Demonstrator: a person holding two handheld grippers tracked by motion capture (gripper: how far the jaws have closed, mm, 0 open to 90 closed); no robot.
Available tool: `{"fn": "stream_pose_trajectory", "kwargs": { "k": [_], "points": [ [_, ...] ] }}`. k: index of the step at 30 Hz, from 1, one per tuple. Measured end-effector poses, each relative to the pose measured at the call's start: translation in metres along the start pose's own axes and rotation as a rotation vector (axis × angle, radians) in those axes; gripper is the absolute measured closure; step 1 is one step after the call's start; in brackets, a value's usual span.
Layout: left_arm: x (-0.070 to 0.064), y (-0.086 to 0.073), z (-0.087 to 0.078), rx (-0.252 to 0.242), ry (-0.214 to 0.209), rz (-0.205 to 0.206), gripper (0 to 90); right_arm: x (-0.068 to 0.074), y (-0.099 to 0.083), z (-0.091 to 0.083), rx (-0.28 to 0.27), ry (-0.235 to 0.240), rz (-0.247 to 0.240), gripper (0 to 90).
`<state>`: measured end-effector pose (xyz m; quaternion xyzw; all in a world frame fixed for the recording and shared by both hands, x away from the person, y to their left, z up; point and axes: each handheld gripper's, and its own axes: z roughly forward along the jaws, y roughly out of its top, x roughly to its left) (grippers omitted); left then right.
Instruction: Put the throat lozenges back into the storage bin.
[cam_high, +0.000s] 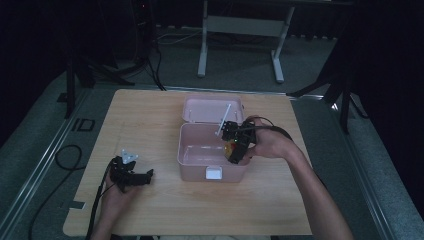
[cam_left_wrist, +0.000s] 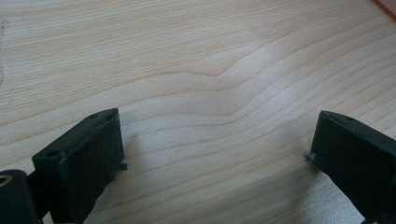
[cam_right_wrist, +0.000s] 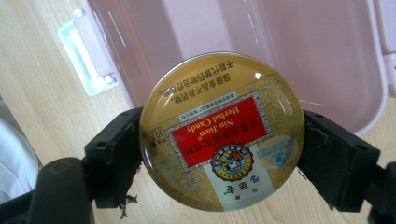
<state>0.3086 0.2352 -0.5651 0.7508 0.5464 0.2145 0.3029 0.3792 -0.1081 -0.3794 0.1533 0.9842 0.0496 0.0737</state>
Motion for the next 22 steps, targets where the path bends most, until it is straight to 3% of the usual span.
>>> {"fn": "stream_pose_trajectory", "kwargs": {
  "k": [9, 22],
  "points": [
    [0.0, 0.0, 0.0, 0.001, -0.003, 0.003, 3.0, 0.003, -0.004, -0.006, -0.016, -0.022, -0.011, 12.0],
    [0.0, 0.0, 0.0, 0.0, -0.004, 0.004, 3.0, 0.002, -0.036, -0.025, -0.079, -0.098, 0.067, 13.7]
  ]
}}
